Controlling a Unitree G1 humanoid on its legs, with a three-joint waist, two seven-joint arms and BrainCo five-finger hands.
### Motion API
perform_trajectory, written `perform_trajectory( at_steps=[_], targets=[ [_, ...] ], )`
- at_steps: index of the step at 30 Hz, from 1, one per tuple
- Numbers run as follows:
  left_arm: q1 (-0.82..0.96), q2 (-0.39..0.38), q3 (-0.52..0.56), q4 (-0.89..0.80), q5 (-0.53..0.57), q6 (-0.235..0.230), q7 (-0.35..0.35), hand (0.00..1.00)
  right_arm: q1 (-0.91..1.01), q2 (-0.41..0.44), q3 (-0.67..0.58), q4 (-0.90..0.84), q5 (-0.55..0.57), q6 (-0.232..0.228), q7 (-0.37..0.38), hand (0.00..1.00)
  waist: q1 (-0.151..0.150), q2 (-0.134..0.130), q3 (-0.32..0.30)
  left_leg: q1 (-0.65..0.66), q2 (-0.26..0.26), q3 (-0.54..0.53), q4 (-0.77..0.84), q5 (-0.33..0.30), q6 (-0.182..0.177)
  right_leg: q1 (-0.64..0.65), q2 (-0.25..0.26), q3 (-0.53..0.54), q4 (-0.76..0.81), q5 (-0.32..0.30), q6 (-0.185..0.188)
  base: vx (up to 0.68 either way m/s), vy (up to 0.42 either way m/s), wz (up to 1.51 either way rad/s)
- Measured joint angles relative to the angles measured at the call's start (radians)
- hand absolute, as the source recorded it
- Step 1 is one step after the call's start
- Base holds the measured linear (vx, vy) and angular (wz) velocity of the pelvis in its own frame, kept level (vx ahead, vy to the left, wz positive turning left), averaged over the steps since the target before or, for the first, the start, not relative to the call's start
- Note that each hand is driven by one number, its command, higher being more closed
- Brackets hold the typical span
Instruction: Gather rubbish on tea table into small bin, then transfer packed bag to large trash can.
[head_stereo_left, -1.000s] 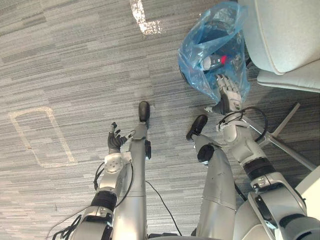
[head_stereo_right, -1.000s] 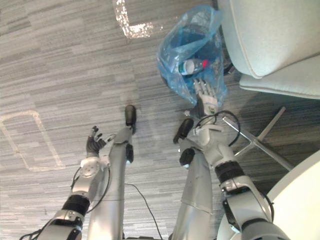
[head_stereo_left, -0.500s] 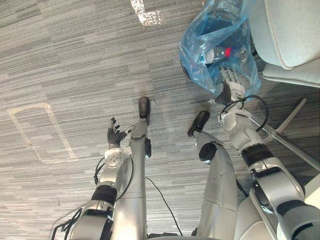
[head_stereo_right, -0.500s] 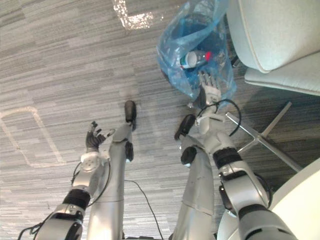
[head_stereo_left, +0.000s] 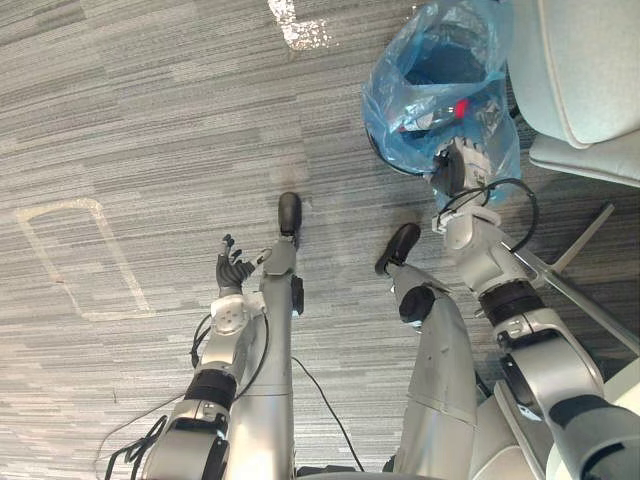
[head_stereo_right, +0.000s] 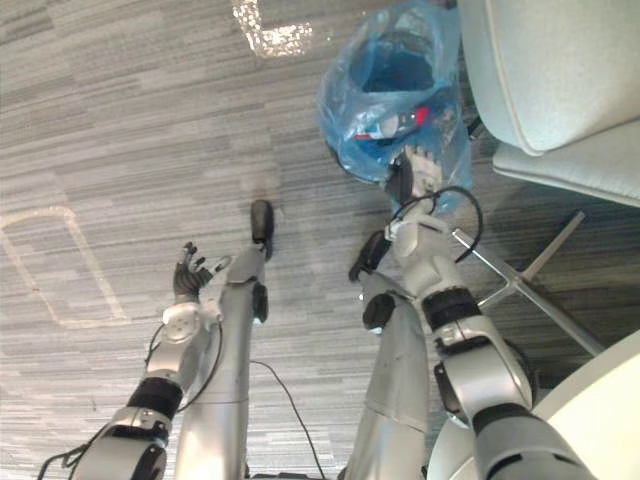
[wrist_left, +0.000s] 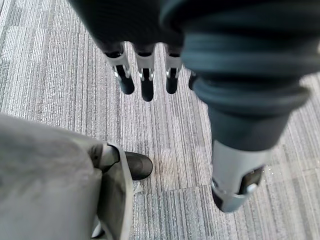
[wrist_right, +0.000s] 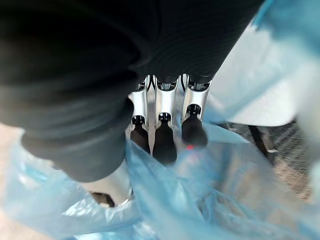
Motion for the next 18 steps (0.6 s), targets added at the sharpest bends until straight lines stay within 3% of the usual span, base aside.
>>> perform_trajectory(
  at_steps=[11, 16, 18],
  targets=[
    [0.037, -0.047, -0.004, -0.042, 0.003, 0.028, -0.026, 0.00, 0.193, 0.109, -0.071, -0.177, 0.044, 0.001, -0.001, 1.00, 0.002, 0.000, 0.000, 0.116, 0.026, -0.001, 0.004, -0.017, 0.004, 0.126, 0.025, -0.007, -0.017, -0.001, -0.001, -0.05, -0.014, -0.08],
    [0.159, -0.073, -0.024, -0.145, 0.020, 0.049, -0.057, 0.00, 0.262, 0.119, -0.074, -0.241, 0.076, -0.001, 0.003, 1.00, 0.004, -0.001, 0.000, 0.213, 0.031, -0.006, -0.009, -0.021, -0.003, 0.231, 0.034, -0.021, -0.041, 0.002, -0.018, -0.02, -0.020, -0.01],
    [0.226, -0.073, -0.064, -0.200, 0.021, 0.044, -0.065, 0.00, 0.326, 0.119, -0.073, -0.315, 0.081, -0.010, 0.003, 1.00, 0.004, -0.003, -0.002, 0.288, 0.030, 0.003, -0.047, -0.028, -0.006, 0.301, 0.036, -0.020, -0.076, -0.005, -0.005, 0.00, -0.003, -0.04]
  ],
)
